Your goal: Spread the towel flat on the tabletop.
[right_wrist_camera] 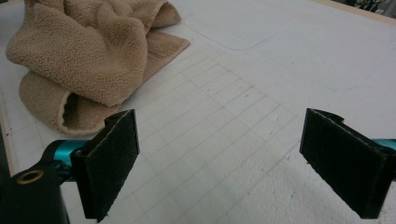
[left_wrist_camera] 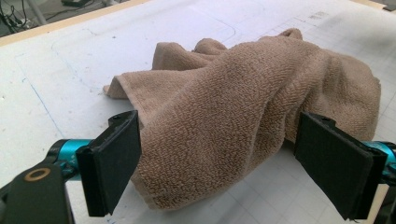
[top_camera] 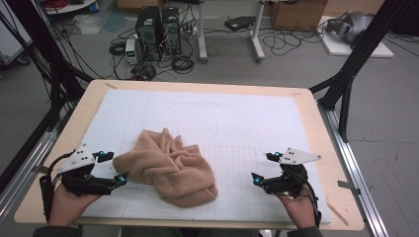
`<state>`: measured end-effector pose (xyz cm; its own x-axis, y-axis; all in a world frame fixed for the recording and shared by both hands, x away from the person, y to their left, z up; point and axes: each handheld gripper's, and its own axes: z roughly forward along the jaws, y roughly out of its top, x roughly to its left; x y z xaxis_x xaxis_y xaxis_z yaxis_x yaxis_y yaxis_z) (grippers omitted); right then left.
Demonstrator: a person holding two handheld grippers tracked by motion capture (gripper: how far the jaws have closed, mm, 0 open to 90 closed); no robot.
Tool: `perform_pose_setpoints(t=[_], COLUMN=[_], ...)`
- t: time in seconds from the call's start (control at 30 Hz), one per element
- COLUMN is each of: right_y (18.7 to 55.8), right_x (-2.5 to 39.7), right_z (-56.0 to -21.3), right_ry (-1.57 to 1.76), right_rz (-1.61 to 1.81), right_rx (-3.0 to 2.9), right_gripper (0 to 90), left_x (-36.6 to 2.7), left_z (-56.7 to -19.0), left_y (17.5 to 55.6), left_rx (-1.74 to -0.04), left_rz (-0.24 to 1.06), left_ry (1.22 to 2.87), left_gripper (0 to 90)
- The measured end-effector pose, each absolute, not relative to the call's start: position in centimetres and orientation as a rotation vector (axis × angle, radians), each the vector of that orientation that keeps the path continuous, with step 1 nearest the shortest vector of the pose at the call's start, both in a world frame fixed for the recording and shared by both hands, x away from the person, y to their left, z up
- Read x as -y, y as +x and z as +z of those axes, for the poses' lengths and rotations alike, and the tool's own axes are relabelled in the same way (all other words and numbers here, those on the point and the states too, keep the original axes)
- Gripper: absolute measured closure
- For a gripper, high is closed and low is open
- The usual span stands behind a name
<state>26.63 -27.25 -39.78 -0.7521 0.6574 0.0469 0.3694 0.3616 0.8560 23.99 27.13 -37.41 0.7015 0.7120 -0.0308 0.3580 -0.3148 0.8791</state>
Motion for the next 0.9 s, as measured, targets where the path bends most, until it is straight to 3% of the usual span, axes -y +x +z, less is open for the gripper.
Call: perform_pose_setpoints(t=[0.9], right_y=[28.2], right_x=[23.8], right_z=[-39.1], right_ry=[0.781], right_rz=[1.369], right_rx=[-2.400], right_gripper=[10.9], left_x=[-25.8], left_z=[-36.7], left_y=[25.9], left_rx=[-0.728], left_rz=[0.384], left_ry=[1.947], left_gripper=[16.5])
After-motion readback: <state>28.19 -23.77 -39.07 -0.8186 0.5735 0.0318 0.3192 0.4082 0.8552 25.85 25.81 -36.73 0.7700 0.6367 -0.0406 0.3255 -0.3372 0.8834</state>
